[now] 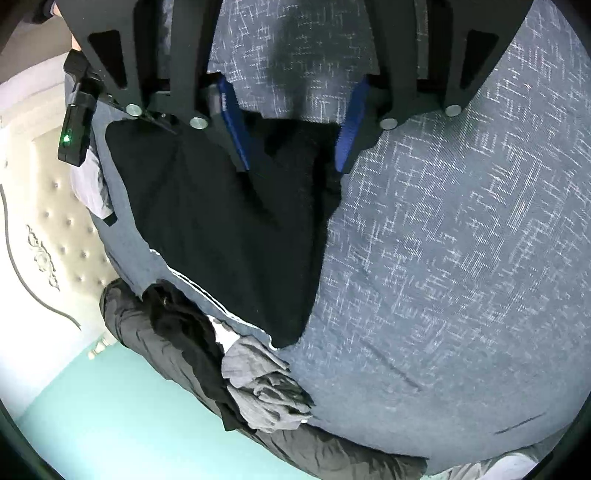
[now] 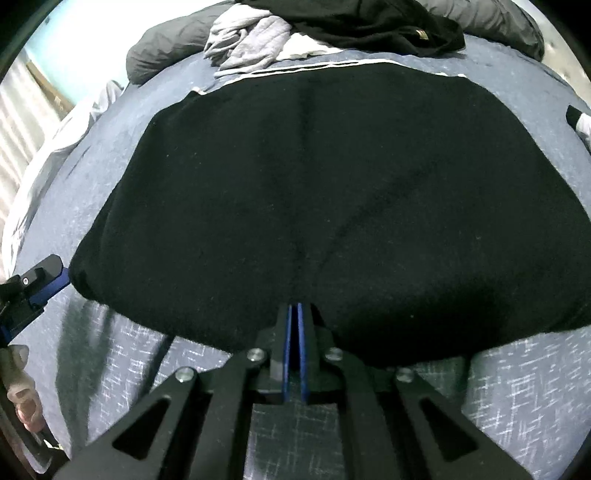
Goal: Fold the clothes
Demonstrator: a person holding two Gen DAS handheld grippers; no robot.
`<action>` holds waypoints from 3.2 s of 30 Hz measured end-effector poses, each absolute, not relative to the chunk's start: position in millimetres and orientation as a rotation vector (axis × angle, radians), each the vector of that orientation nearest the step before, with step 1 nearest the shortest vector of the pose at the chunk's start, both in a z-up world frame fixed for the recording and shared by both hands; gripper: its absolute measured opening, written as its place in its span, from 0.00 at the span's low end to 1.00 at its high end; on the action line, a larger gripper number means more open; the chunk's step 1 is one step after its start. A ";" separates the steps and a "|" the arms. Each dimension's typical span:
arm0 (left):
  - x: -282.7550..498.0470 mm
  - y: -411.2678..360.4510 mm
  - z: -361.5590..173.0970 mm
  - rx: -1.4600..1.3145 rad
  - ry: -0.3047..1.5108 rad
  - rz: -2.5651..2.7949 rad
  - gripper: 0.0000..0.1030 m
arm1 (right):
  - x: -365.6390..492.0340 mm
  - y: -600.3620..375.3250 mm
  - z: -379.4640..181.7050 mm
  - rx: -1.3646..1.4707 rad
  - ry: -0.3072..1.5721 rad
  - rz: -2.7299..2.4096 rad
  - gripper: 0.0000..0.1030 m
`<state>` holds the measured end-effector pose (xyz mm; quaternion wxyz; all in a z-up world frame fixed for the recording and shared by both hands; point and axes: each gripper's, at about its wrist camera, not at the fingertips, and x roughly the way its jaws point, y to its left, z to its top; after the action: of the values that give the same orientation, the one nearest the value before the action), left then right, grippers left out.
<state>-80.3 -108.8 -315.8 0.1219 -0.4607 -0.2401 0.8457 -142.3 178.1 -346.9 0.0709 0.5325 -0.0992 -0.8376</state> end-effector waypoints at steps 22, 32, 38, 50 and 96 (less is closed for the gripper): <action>-83.6 -123.1 -362.2 -1.377 -0.987 2.360 0.35 | -116.5 308.4 -313.7 1.342 -0.663 -2.682 0.13; -79.3 -146.4 -339.7 -1.259 -0.951 2.453 0.09 | -106.7 314.0 -328.7 1.310 -0.722 -2.642 0.13; -82.6 -151.1 -341.2 -1.252 -0.955 2.476 0.09 | -107.4 313.8 -330.6 1.305 -0.715 -2.639 0.13; -69.4 -146.0 -344.5 -1.356 -1.117 2.367 0.43 | -105.9 312.9 -334.7 1.293 -0.770 -2.621 0.13; -78.3 -141.8 -362.5 -1.324 -1.240 2.333 0.66 | -105.9 309.8 -336.8 1.273 -0.797 -2.579 0.13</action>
<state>-78.3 -141.8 -362.5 0.0930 -0.4459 -0.4179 0.7860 -105.9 309.8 -336.8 0.0786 0.4254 -0.2663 -0.8614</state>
